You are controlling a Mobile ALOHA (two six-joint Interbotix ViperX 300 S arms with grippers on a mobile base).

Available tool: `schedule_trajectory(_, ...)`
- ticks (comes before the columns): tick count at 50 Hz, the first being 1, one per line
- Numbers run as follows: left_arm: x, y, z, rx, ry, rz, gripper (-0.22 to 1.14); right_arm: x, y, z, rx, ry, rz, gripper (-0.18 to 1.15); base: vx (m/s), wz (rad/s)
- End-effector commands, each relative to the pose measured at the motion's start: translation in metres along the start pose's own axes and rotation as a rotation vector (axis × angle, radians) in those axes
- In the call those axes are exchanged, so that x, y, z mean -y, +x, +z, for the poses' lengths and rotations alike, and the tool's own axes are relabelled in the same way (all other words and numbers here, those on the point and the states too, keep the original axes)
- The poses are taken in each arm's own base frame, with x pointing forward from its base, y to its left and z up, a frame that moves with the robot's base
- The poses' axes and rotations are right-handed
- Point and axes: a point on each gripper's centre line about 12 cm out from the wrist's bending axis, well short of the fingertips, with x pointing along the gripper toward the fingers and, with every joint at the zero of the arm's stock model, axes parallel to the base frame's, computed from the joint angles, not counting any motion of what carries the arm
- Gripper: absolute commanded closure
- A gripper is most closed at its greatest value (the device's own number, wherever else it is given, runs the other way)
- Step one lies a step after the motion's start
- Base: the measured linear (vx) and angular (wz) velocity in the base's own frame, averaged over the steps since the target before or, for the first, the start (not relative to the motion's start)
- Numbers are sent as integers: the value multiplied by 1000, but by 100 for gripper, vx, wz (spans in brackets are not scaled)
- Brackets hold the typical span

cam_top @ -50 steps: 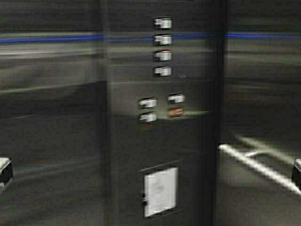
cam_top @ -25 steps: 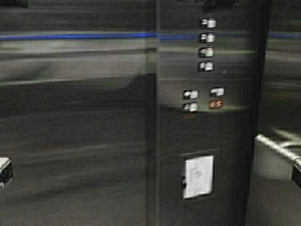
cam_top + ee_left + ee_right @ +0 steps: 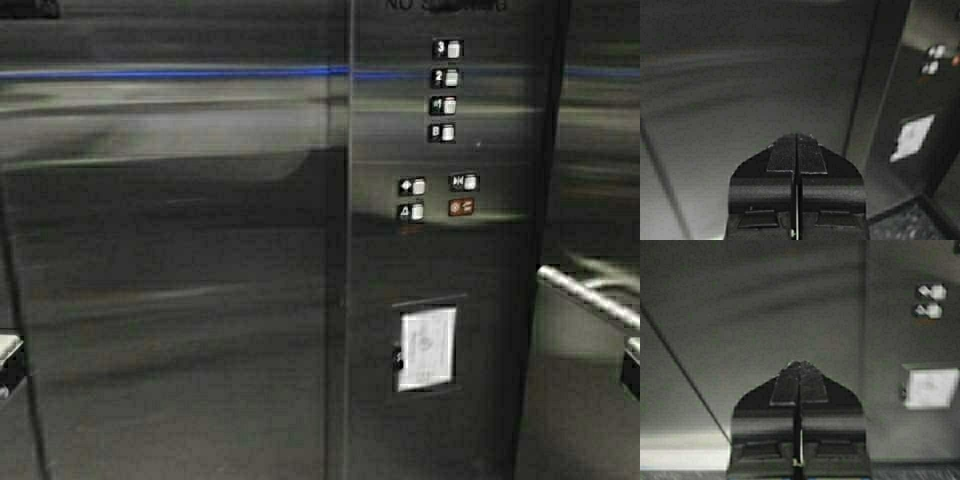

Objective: Navigate to elevator, push the call button, then enter the elevator

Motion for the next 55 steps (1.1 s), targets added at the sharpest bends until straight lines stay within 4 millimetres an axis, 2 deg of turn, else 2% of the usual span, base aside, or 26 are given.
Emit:
schedule_trajectory(1,0,-1,10,34,-5,-1,89,-3,-8,5,48,-1,18,90,-28,21)
schedule_trajectory(11,1,-5,14,57,-12,-2,89,-5,-17,15,90,-6,26,90,-24,23)
schedule_trajectory(38,1,0,14,48,-11,-2,89,-4,-24,9,82,-2,25,90,-20,36)
schedule_trajectory(55,1,1,11,47,-6,-3,89,-4,-24,8,81,-1,24,90,-12,8)
